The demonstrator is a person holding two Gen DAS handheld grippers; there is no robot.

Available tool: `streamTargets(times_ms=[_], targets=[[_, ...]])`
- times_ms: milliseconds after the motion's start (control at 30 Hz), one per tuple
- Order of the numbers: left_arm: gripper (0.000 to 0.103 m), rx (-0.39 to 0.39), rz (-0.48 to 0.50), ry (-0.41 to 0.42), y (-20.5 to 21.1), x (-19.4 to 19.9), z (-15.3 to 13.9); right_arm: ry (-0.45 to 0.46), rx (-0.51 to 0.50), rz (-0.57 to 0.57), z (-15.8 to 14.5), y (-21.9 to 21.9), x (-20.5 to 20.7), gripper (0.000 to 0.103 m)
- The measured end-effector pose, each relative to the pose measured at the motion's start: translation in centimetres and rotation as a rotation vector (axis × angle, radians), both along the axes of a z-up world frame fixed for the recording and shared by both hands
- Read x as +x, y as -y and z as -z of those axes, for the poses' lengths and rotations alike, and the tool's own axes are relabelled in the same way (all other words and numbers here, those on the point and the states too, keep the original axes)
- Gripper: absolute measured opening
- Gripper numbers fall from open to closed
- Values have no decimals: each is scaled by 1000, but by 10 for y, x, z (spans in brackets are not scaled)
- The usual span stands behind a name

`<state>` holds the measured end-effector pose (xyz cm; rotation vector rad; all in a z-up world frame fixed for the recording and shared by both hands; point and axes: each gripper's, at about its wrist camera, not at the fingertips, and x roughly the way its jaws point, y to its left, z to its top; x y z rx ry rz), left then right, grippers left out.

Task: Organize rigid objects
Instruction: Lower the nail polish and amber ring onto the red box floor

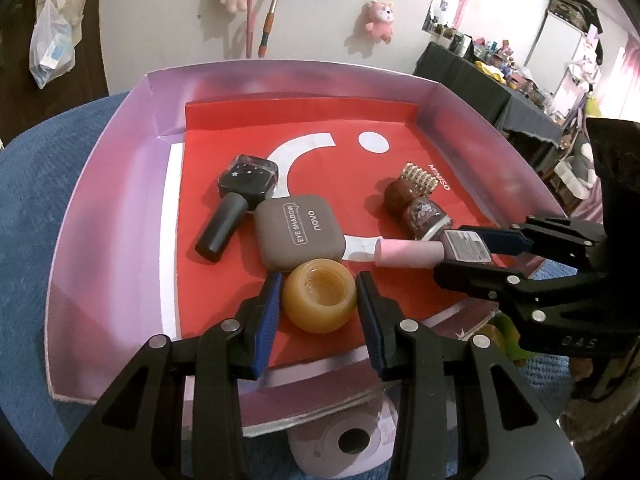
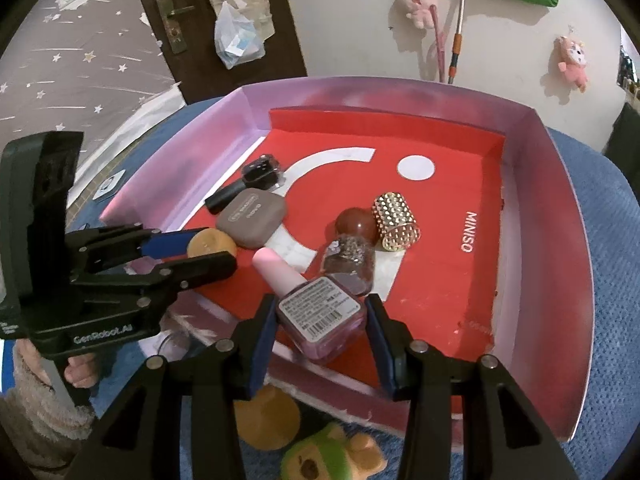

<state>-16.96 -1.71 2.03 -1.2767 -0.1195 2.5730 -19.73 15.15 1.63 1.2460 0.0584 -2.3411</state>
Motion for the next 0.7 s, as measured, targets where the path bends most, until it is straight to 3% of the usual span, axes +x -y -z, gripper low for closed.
streamTargets(times_ms=[433,700], targets=[[35,-36,-47,-11,-4,-16,4,-73,65,99,4,-6,-14,46],[35,-46,-52,-15,-4,-20,6,-65,51,114,6,-5,-21,47]])
